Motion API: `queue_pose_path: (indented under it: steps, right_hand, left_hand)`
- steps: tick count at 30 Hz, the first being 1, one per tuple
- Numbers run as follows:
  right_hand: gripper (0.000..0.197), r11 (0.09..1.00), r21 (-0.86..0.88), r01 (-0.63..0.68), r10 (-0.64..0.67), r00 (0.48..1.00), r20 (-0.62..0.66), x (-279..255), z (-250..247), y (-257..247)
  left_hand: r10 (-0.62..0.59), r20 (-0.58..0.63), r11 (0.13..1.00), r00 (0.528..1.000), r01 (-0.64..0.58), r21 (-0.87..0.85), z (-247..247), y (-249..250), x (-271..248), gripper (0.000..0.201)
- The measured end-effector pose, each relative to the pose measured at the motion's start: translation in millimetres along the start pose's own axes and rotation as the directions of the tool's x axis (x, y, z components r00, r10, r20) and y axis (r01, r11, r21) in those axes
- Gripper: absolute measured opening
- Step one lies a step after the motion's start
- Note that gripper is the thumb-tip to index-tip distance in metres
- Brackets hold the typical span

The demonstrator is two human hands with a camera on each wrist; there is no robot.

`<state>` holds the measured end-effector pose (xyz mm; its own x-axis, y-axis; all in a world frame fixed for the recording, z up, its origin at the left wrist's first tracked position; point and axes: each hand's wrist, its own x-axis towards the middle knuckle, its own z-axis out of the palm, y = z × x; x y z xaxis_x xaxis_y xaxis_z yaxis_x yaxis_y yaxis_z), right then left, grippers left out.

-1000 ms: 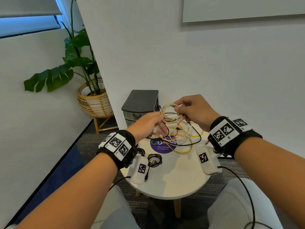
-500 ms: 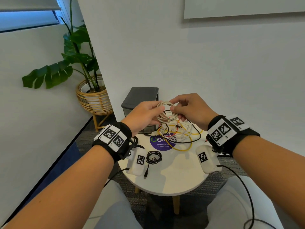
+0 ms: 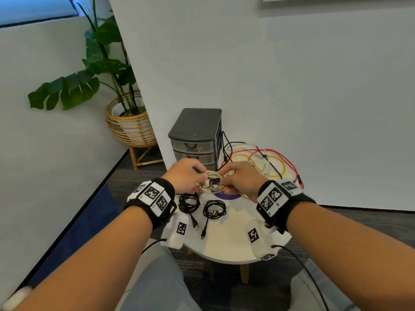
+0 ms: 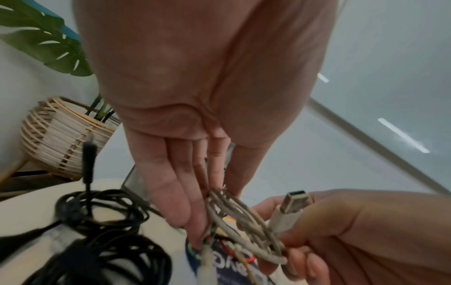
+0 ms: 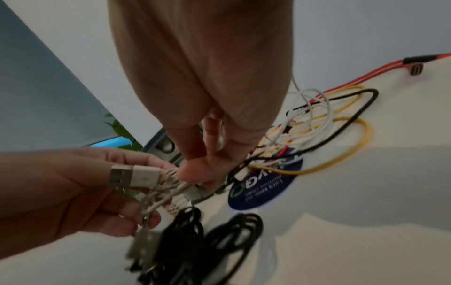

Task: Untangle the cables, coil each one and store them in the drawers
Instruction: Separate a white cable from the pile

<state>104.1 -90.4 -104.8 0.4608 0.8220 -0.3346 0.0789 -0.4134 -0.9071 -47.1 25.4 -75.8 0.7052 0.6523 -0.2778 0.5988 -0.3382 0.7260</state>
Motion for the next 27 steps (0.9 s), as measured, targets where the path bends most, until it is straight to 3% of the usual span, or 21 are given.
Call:
queue_pose_path:
  steps: [4, 8, 11, 15, 18, 20, 22, 24, 27]
  right_hand:
    - [0.013, 0.983, -0.173, -0.053, 0.050, 0.998, -0.024, 19.3, 21.8, 24.2]
    - [0.020, 0.881, -0.473, -0.012, 0.038, 0.998, 0.046, 24.7, 30.9, 31.0]
    - [0.022, 0.846, -0.533, 0.008, 0.026, 0.998, 0.056, 25.8, 32.2, 31.8]
    - [0.017, 0.842, -0.535, 0.072, -0.029, 0.996, 0.088, 23.9, 25.4, 28.0]
    - [0.013, 0.818, -0.529, 0.225, -0.208, 0.974, 0.093, 21.7, 5.3, 18.0]
    - [0.015, 0.783, -0.547, 0.297, -0.359, 0.933, -0.007, 20.7, -19.8, 8.9]
    - [0.023, 0.762, -0.575, 0.298, -0.431, 0.896, -0.107, 19.2, -52.0, 2.2]
    - [0.026, 0.691, -0.687, 0.227, -0.386, 0.919, -0.084, 19.3, -81.3, 4.3]
    - [0.038, 0.475, -0.868, 0.146, -0.205, 0.977, 0.053, 22.6, -101.5, 23.1]
  left_hand:
    - [-0.041, -0.005, 0.986, 0.999, 0.042, 0.158, 14.4, -26.5, 16.8, 0.014]
    - [-0.034, -0.008, 0.917, 0.999, 0.034, 0.398, 24.6, -38.1, 29.5, 0.011]
    - [-0.023, 0.003, 0.876, 1.000, 0.019, 0.482, 28.9, -39.9, 35.9, 0.014]
    - [-0.028, 0.001, 0.871, 1.000, 0.024, 0.491, 28.6, -39.7, 40.1, 0.021]
    - [0.011, -0.011, 0.877, 1.000, -0.004, 0.480, 24.9, -33.6, 40.2, 0.026]
    - [0.073, -0.014, 0.897, 0.997, -0.060, 0.438, 21.8, -24.4, 40.9, 0.024]
    - [0.137, 0.001, 0.917, 0.991, -0.127, 0.379, 20.9, -11.8, 40.8, 0.022]
    - [0.199, 0.032, 0.921, 0.980, -0.198, 0.334, 23.5, 2.8, 41.5, 0.021]
    - [0.275, 0.103, 0.906, 0.956, -0.293, 0.305, 34.4, 27.2, 44.3, 0.026]
